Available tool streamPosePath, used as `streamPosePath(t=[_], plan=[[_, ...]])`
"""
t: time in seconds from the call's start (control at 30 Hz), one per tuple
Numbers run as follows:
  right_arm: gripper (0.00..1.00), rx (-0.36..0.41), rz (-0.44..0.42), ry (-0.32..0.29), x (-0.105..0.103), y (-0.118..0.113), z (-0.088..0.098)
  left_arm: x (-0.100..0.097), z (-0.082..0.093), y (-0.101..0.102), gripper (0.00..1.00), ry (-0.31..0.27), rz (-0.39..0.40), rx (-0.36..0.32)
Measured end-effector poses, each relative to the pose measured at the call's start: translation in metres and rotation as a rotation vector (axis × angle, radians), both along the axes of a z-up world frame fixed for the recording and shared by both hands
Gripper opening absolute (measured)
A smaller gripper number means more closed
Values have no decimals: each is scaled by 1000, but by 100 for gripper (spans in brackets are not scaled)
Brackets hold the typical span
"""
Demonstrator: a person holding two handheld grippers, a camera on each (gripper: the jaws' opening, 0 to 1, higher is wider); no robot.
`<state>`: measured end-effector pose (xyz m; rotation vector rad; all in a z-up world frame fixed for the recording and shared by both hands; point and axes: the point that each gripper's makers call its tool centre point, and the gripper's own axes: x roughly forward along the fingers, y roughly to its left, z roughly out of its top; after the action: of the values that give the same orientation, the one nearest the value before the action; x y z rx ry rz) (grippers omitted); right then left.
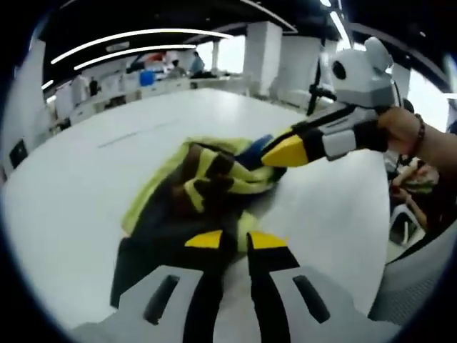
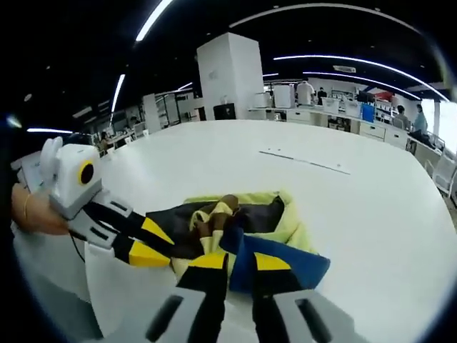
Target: Fold the garment on the visible template until the final outline fits inside the template.
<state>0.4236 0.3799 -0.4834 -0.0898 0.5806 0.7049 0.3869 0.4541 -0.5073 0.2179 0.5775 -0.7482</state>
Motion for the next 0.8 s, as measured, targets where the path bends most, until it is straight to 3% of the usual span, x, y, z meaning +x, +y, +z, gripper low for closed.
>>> streamPosePath(t=[0.6, 0.67, 0.73, 0.8], plan=[[0, -46, -3, -36, 1, -5, 1, 1, -18, 5, 0, 73, 31, 31], [0, -53, -6, -48, 1, -8, 4, -1, -11, 5, 0, 62, 16, 47], [0, -59, -12, -66, 3, -12, 9, 3, 3, 8, 0, -6, -5, 72], [0, -65, -17, -80, 5, -17, 13, 4, 12, 14, 0, -10, 8, 65]])
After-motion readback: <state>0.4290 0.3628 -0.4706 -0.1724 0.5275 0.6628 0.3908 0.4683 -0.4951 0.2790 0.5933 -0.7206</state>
